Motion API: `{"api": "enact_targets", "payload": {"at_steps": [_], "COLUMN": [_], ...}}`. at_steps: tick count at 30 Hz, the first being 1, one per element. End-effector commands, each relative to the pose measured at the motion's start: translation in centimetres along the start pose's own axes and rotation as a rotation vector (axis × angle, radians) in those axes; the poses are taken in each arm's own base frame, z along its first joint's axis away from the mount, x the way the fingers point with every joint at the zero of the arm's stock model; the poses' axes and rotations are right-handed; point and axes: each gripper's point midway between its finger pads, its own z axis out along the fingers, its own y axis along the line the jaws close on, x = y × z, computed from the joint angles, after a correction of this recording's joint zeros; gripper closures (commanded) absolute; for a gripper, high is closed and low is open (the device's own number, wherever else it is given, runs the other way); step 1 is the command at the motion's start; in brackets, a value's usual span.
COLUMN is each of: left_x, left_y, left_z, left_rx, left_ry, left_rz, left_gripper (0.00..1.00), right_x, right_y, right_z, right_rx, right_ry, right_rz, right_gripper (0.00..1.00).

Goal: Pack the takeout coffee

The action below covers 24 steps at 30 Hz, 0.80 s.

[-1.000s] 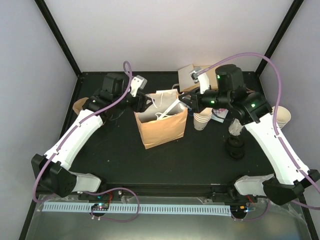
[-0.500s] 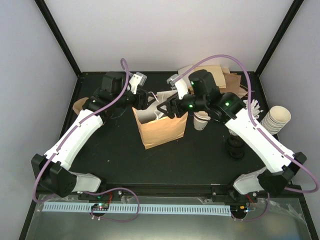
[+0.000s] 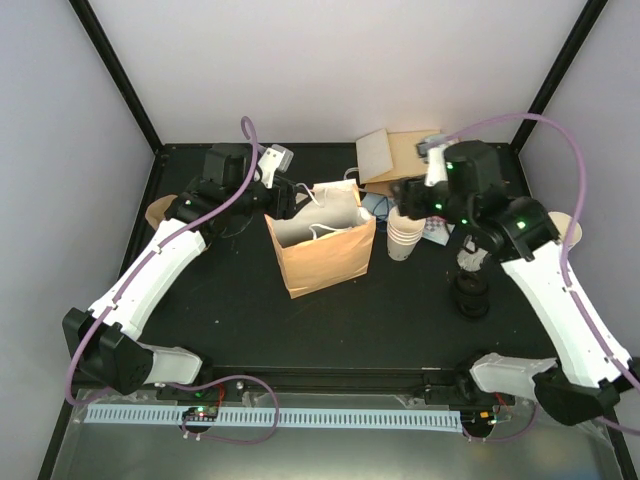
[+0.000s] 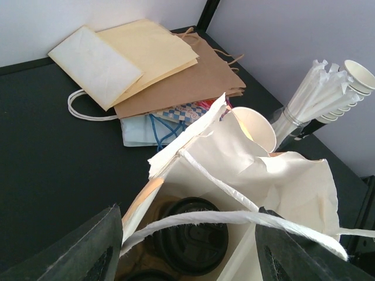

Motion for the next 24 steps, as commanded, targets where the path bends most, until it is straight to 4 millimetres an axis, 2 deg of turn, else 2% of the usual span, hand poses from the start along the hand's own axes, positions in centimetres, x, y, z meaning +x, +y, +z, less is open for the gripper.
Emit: {"api": "enact_targets", "payload": {"at_steps": [1,6,9,14,17,24], "left_x": [-1.7,-1.7,-1.6,-1.5,-1.5,-1.6], "left_y": [-0.5,-0.6,-0.6,-0.6,-0.6,-0.6], "left_z": [-0.9,-1.0,-1.0,-1.0,-1.1,-1.2], "left_rx": [-0.001,0.002,0.002,0.003,0.003,0.0], "left_ry": [-0.048,-0.049,-0.047,-0.043,-0.045,-0.049], "left_rz": [0.045,0.051,0.052,0.054,0.054,0.057], "left_gripper": [0.35,0.35,0.35,0.35,0.35,0.35], "right_x": [3.5,6.6,8.1,9.1,9.4,8.9], "right_y": [-8.5,-16.2,-18.8,-21.0,-21.9,-24.2], "right_z": [-2.2,-4.9,-5.4,-4.6,-3.2,-1.2], "right_rx": [0.333,0.627,0.742,0.848,0.865,0.902], "right_ry": [0.058,0.061,0.066,0.055,0.054,0.066], "right_rz": [0.136,0.271,0.324,0.372,0.4,0.443], "right_gripper": [0.38,0.52,0.57,0.6,0.6,0.67]}}
